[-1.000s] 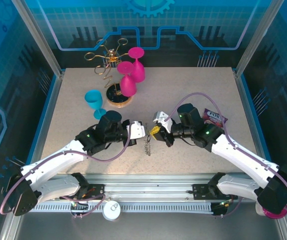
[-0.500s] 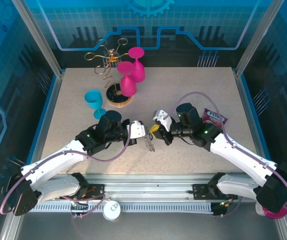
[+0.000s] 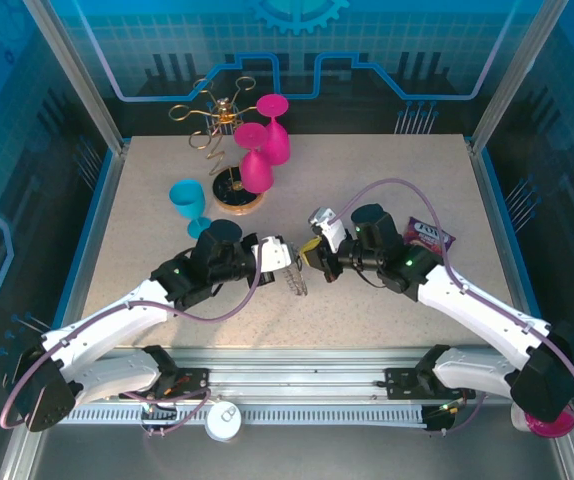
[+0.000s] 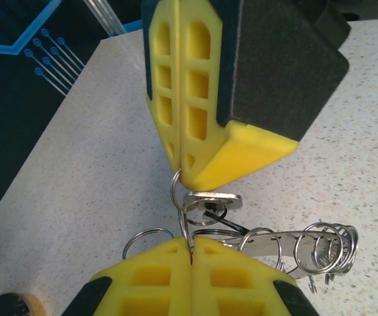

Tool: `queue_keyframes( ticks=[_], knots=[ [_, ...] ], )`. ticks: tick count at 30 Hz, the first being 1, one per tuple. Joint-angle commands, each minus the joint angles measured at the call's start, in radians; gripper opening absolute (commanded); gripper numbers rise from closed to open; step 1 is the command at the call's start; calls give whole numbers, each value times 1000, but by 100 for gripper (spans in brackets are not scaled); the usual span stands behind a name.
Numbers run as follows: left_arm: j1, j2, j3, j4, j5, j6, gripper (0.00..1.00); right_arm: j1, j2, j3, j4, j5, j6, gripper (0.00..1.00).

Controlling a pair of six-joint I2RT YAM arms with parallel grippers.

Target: Put the keys on the keyring

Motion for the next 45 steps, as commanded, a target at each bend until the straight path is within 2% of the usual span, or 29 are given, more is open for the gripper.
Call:
queue_keyframes(
  ticks=[1,8,9,10,11,15,18,21,24,27,33,42,45],
  knots=[
    [-13,-1,-5,74,14,-13,0,11,19,-7,87,30,92,0],
    [-13,-8,-18,123,-6,-26,0,3,36,-34,115,-2,146,0],
    [-13,-9,-18,123,-6,-25,0,-2,34,-31,105,-5,143,8],
    [-14,-11,-19,125,-6,-28,0,-6,29,-30,93,-3,140,23],
    [-14,-13,-22,130,-6,-33,0,-13,21,-30,83,-2,133,29],
    [-8,-37,-53,178,7,-83,0,-66,-35,-24,5,-20,64,42],
    [15,-67,-77,223,91,-150,0,-84,-79,-18,-87,-45,-93,47],
    [51,-94,-103,274,198,-226,0,-85,-112,25,-168,-117,-295,46],
    [78,-105,-114,305,294,-278,0,-84,-134,25,-178,-188,-490,36],
    [88,-104,-112,310,361,-293,0,-81,-123,42,-155,-230,-587,29],
    [90,-94,-100,300,419,-299,0,-61,-45,112,-145,-308,-609,25],
    [99,-90,-96,295,430,-289,0,-47,-8,132,-153,-370,-604,19],
    [102,-89,-97,293,428,-287,0,-47,-4,136,-161,-388,-603,21]
  ],
)
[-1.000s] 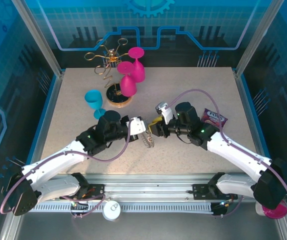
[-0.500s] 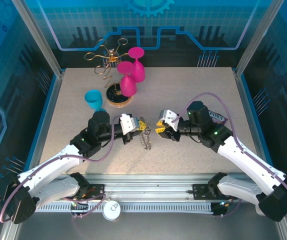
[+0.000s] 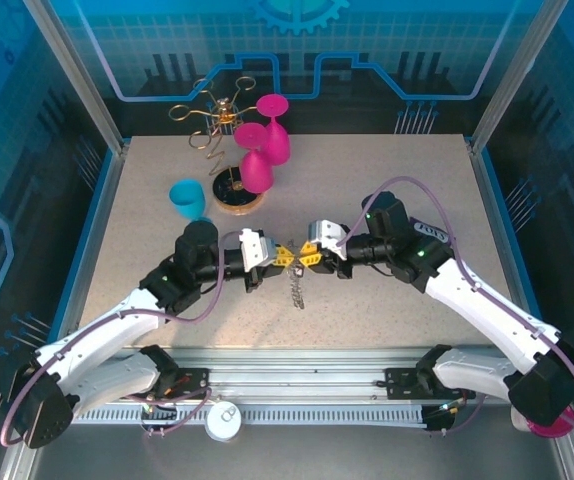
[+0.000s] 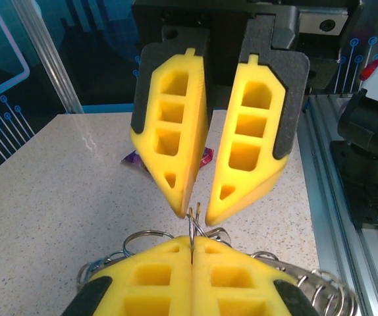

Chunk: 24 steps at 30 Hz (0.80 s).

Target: Put the keys on the keyring

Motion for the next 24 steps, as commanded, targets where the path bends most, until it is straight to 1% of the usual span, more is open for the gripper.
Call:
queue_keyframes(
  ticks=[1,3,5,10,13,16,17,18,20,22,24],
  knots=[
    [5,-4,8,48,40,-9,0,15,6,33,-17,-62,-20,22],
    [6,-4,9,44,37,-6,0,15,6,30,-19,-60,-21,24],
    [6,-4,10,45,42,-6,0,16,9,29,-13,-49,-20,23],
    [8,-2,11,48,62,-14,0,28,21,23,39,-45,4,11],
    [7,-1,13,50,67,-21,0,35,36,29,53,-58,12,0],
    [7,-1,18,36,56,-20,0,35,42,46,36,-61,9,0],
    [7,-1,20,24,40,-19,0,34,45,60,10,-55,-2,0],
    [8,-1,25,10,18,-19,2,36,49,79,-23,-51,-19,0],
    [8,2,38,-33,-23,-3,11,40,64,126,-119,-35,-65,0],
    [7,7,59,-90,-48,27,15,50,85,178,-216,-12,-110,0],
    [7,19,84,-148,-64,63,14,75,122,248,-345,36,-182,0]
  ],
)
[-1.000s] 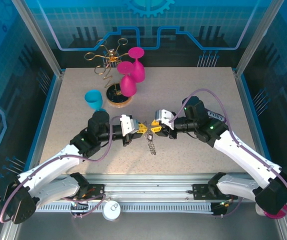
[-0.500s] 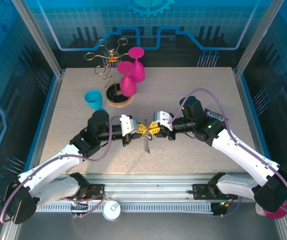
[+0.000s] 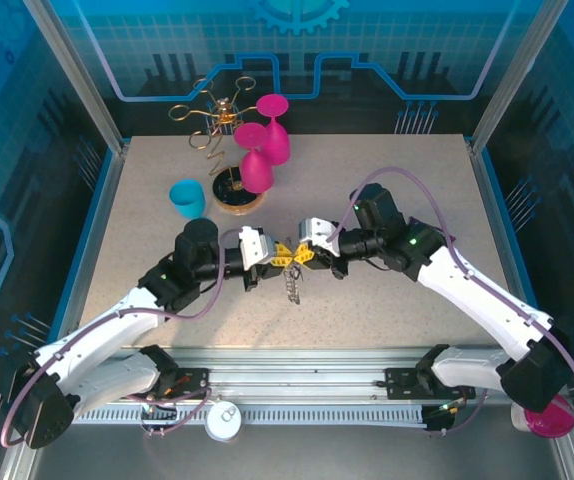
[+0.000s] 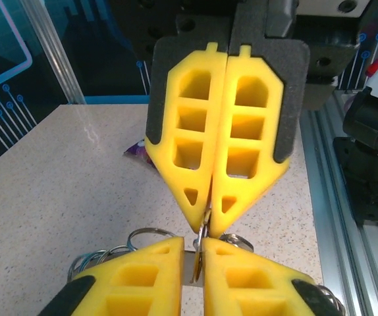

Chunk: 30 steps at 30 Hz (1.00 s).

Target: Put the keys on the keyring

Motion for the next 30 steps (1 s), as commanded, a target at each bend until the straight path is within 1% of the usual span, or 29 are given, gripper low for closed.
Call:
queue_keyframes(
  ticks=[1,3,5,7,9,10,13,15,18,21,26,28,30],
  knots=[
    [-3,21,64,-103,-49,69,13,56,43,123,-218,36,-135,0],
    [-2,34,89,-148,-53,100,5,87,89,196,-331,78,-183,0],
    [-2,45,108,-180,-51,124,0,106,117,246,-372,95,-193,0],
    [-3,53,123,-204,-49,143,0,115,120,261,-358,88,-185,0],
    [-3,50,121,-201,-51,149,0,110,100,243,-293,72,-148,0],
    [-2,43,115,-185,-48,148,0,97,75,208,-225,51,-107,0],
    [-2,13,75,-100,-19,125,0,49,-6,56,-11,-2,18,19],
    [-2,1,53,-52,2,103,0,17,-44,-36,119,-34,84,24],
    [0,-3,41,-15,38,76,0,2,-69,-115,210,-48,114,26],
    [4,-1,35,0,63,59,0,2,-80,-151,248,-52,124,26],
    [7,-2,31,10,93,43,0,-1,-86,-163,262,-45,125,23],
    [8,-3,30,12,99,37,0,-2,-87,-161,261,-49,122,17],
    [9,-3,27,15,98,34,0,-4,-89,-159,252,-60,114,7]
  ],
)
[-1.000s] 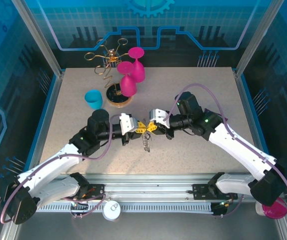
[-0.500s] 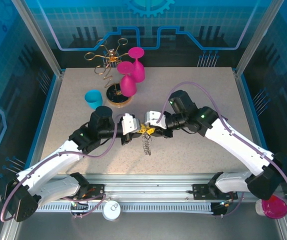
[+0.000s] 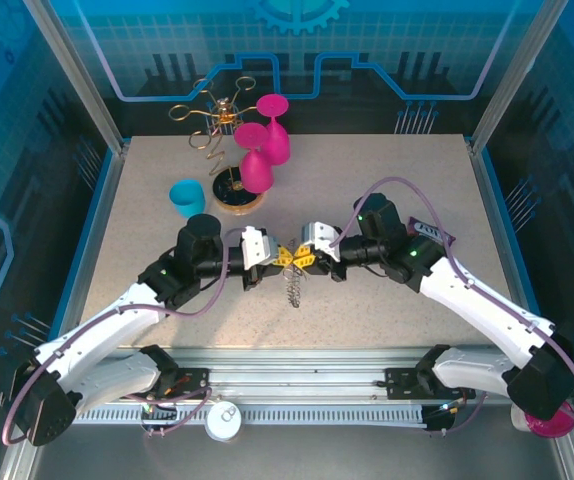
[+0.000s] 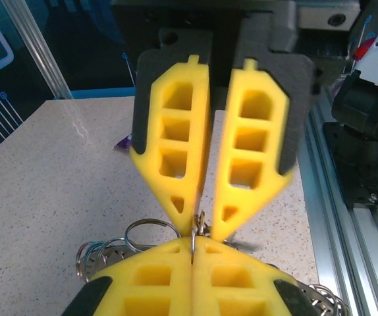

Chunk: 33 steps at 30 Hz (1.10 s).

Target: Put the keys on the keyring

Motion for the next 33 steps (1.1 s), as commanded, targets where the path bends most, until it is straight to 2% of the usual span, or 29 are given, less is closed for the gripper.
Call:
queue_keyframes(
  ticks=[1,2,7,11,17,23,28,30,33],
  knots=[
    [2,-23,-10,81,48,-19,0,-3,-16,1,34,-51,0,2],
    [3,-23,-11,82,45,-23,0,-4,-16,4,23,-55,-9,0],
    [2,-14,7,48,-8,-20,1,-8,2,73,-88,-61,-69,0],
    [3,13,56,-45,-61,23,11,6,60,203,-291,-38,-158,0],
    [1,45,113,-129,-117,84,14,71,170,397,-557,62,-274,0],
    [-4,73,164,-217,-137,142,15,134,272,559,-717,170,-317,0],
    [-7,78,177,-233,-131,159,0,146,272,583,-684,163,-276,0],
    [-8,69,167,-207,-131,152,0,129,235,535,-603,153,-227,0],
    [-6,39,122,-122,-130,128,0,72,147,399,-422,103,-111,16]
  ],
)
